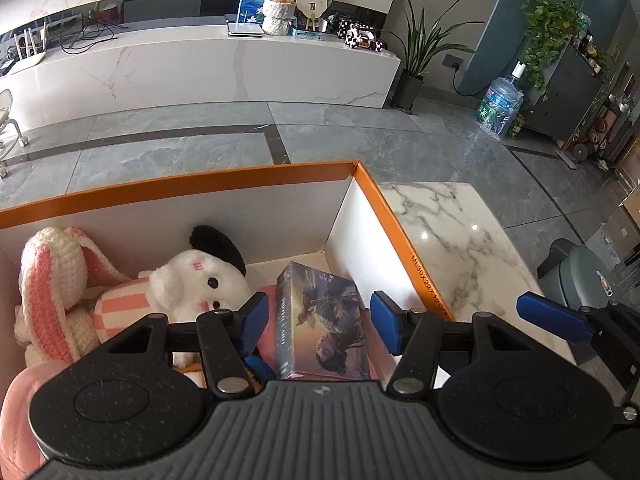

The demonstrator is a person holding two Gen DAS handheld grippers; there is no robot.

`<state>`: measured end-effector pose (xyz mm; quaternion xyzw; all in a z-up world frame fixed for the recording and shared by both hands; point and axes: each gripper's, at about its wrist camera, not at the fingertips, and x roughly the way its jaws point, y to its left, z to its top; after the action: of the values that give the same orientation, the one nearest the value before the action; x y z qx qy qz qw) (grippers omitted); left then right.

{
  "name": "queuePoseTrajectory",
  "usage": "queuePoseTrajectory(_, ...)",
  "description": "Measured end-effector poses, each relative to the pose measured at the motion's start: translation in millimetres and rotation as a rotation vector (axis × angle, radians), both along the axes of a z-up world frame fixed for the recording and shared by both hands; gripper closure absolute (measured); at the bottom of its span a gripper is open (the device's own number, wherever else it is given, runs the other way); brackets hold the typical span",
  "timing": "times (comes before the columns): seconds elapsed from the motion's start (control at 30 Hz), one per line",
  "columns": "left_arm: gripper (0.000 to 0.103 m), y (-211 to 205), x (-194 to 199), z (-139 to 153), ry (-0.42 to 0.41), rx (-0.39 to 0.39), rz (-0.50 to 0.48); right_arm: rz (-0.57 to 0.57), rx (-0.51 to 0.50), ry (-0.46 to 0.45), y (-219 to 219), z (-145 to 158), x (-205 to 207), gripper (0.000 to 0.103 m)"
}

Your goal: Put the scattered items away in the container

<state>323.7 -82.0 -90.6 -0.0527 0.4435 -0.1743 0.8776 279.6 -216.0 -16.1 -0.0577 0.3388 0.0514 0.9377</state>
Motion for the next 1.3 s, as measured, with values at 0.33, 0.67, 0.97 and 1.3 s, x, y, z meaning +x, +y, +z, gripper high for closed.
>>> queuePoseTrajectory(0.33, 0.050, 6.6, -29.3, 21.5, -0.037, 0.034, -0.005, 0.027, -0.002, -0.010, 11.2, 10.5, -17.9, 0.032)
queuePoseTrajectory(0.67, 0.050, 20.3, -74.3, 65.9, -0.147, 0.106, 0.026, 0.045, 0.012, -0.042, 25.8, 41.8, -51.2, 0.032)
queuePoseTrajectory(0.97, 0.048, 40.8, -129.1, 103.0, -0.235, 0.135, 0.058, 0.042, 0.069, -0.081, 34.1, 73.6, -97.6, 0.032)
queuePoseTrajectory(1.3, 0.042, 64.7, -192.8, 129.2, -0.343, 0.153, 0.128, 0.045, 0.126, -0.115, 47.1, 96.6, -146.0, 0.031)
